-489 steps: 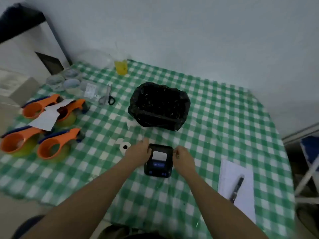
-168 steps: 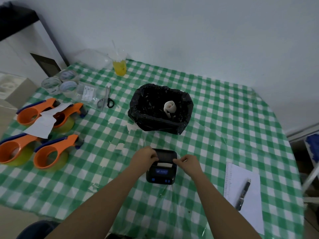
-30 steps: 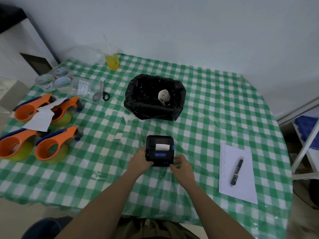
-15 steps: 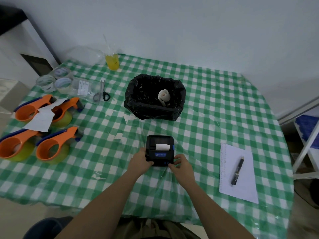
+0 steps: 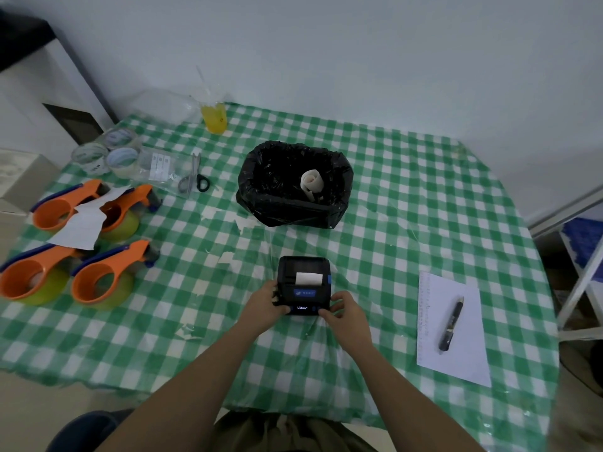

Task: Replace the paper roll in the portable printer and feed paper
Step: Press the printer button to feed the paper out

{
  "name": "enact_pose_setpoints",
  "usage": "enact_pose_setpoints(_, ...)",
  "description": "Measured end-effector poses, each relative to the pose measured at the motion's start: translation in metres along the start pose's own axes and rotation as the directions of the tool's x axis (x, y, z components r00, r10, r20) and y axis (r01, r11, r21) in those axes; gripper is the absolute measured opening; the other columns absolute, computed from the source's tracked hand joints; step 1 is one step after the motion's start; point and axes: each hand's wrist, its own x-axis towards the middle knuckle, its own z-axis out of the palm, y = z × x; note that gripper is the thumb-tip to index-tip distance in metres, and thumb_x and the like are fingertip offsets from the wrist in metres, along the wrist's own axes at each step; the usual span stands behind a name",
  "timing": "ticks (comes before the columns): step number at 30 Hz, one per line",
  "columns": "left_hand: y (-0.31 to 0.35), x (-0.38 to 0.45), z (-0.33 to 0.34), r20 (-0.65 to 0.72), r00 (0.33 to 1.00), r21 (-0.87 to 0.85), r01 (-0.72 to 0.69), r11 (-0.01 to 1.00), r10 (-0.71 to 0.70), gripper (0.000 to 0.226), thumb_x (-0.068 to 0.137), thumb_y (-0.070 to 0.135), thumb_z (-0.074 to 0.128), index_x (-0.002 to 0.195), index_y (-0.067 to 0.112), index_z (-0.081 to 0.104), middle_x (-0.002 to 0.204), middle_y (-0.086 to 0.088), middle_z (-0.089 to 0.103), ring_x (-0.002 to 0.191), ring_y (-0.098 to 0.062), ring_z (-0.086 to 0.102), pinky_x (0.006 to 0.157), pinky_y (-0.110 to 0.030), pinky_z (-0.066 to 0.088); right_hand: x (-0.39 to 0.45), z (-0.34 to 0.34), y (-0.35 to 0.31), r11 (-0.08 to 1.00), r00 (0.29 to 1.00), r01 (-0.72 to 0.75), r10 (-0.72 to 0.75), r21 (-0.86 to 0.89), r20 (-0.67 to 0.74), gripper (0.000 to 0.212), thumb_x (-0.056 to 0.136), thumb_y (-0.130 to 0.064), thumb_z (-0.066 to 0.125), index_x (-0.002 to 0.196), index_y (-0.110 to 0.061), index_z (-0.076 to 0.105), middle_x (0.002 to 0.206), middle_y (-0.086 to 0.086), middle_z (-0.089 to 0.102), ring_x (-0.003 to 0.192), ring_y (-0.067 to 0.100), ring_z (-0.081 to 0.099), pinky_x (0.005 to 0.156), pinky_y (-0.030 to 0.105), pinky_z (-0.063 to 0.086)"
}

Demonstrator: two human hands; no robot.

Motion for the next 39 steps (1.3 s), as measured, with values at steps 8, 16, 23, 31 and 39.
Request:
enact_pose_setpoints(8,0.003,-0.006,-0.004,-0.046,0.999,0.02,-0.007,1.0,0.008,0.052,0.084,0.001,0.061,0.132,0.006,0.044,0.139,-0.018,0.05,0.122,-0.031,0.053,0.098,-0.033,0.043,0.002,0.001,-0.002,1.0,1.0,-0.007,0.007,0.002,-0.007,0.028,0.081,-0.023,0.069,0.102,-0.014,0.053,0.103,0.004,0.066,0.085,0.02,0.064,0.077,0.037,0.055)
enact_pose_setpoints(16,0.002,-0.01,-0.004,-0.079,0.997,0.02,-0.023,1.0,0.024,0.044,0.083,0.002,0.06,0.126,0.007,0.05,0.13,-0.019,0.056,0.112,-0.03,0.059,0.098,-0.038,0.047,0.001,0.001,-0.004,1.0,1.0,-0.016,0.016,0.025,-0.007,0.025,0.081,-0.02,0.07,0.096,-0.017,0.05,0.099,0.007,0.067,0.077,0.018,0.062,0.069,0.031,0.051)
enact_pose_setpoints(23,0.0,-0.013,-0.005,-0.082,0.996,0.028,-0.023,0.999,0.026,0.044,0.084,0.004,0.059,0.127,0.011,0.05,0.131,-0.02,0.055,0.105,-0.027,0.061,0.093,-0.036,0.047,0.002,0.0,-0.006,0.999,0.999,-0.032,0.032,0.025,0.0,0.03,0.081,-0.019,0.07,0.103,-0.011,0.053,0.096,0.007,0.067,0.078,0.019,0.063,0.069,0.032,0.052)
enact_pose_setpoints(31,0.002,-0.014,-0.006,-0.087,0.996,0.039,-0.017,0.999,0.02,0.044,0.085,0.005,0.058,0.128,0.011,0.049,0.131,-0.018,0.056,0.107,-0.028,0.061,0.092,-0.037,0.048,0.003,0.001,-0.006,0.999,0.999,-0.033,0.033,0.009,0.003,0.028,0.081,-0.019,0.07,0.101,-0.012,0.052,0.089,0.005,0.065,0.08,0.022,0.066,0.071,0.034,0.055)
enact_pose_setpoints(39,0.001,-0.014,-0.005,-0.108,0.994,0.051,-0.025,0.998,0.031,0.042,0.085,0.006,0.059,0.126,0.011,0.051,0.128,-0.017,0.058,0.11,-0.025,0.06,0.096,-0.039,0.05,0.004,0.001,-0.006,0.999,1.0,-0.03,0.03,-0.025,0.001,0.025,0.081,-0.02,0.069,0.094,-0.015,0.049,0.091,0.006,0.066,0.078,0.021,0.064,0.069,0.033,0.053)
